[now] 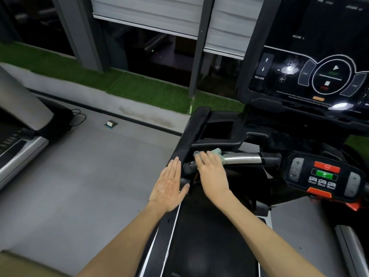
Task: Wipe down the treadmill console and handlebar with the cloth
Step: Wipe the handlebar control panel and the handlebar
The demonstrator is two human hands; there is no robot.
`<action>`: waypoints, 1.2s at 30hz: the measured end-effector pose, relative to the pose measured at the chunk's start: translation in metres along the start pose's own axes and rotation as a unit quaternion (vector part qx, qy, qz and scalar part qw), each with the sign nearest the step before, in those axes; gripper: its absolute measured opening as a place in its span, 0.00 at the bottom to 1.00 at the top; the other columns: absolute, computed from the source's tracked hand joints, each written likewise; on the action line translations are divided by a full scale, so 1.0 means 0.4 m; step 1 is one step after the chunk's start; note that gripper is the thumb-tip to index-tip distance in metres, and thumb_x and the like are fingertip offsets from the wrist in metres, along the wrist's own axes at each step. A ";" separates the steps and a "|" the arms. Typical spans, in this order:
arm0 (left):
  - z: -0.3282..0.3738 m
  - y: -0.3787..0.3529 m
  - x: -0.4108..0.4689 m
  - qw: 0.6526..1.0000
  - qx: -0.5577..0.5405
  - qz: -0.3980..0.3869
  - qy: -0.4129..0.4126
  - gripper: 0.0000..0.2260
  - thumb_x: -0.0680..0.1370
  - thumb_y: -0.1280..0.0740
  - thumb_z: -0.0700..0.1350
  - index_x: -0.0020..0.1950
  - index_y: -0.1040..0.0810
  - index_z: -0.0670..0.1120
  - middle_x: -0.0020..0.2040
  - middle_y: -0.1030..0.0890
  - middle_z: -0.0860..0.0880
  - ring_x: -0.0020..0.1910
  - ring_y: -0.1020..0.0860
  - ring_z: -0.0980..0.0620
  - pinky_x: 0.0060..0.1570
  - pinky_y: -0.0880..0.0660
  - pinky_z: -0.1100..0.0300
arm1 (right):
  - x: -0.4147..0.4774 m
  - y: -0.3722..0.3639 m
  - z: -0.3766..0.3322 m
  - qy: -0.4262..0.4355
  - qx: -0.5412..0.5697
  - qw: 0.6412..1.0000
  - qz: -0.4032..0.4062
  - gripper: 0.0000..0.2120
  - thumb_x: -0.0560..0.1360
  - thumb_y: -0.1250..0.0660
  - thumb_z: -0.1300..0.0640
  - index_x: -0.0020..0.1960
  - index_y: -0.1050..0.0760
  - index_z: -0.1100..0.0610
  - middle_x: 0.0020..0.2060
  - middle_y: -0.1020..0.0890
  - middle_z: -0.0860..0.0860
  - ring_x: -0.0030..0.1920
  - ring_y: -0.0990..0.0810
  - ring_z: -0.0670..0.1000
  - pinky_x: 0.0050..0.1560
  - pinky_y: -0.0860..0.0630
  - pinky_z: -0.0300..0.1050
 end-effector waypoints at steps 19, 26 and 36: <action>-0.004 -0.001 0.001 1.000 0.011 -0.019 -0.008 0.35 0.76 0.65 0.58 0.79 0.62 0.40 0.79 0.62 0.43 0.79 0.60 0.49 0.78 0.57 0.53 | 0.004 -0.068 -0.108 0.027 -0.017 0.999 -0.032 0.35 0.70 0.27 0.56 0.73 0.36 0.62 0.70 0.30 0.60 0.72 0.34 0.60 0.73 0.41 0.58; -0.003 0.012 -0.006 1.000 -0.006 -0.025 -0.010 0.40 0.72 0.62 0.61 0.79 0.63 0.40 0.79 0.64 0.44 0.79 0.61 0.49 0.74 0.65 0.59 | -0.029 0.022 0.047 -0.029 0.008 0.999 0.044 0.32 0.63 0.29 0.64 0.67 0.30 0.62 0.56 0.24 0.56 0.61 0.25 0.57 0.65 0.32 0.53; -0.004 0.000 0.000 1.000 -0.006 -0.010 0.000 0.42 0.75 0.73 0.68 0.79 0.60 0.41 0.79 0.60 0.45 0.79 0.60 0.50 0.76 0.61 0.58 | 0.018 -0.036 -0.042 0.079 0.025 0.997 -0.007 0.29 0.71 0.32 0.55 0.70 0.33 0.62 0.60 0.25 0.57 0.63 0.28 0.59 0.66 0.35 0.55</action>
Point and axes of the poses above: each hand's wrist, its own x-axis towards the middle knuckle, its own y-axis out of the back of the hand, z = x × y, the point moved 5 cm from there along x, towards the middle knuckle
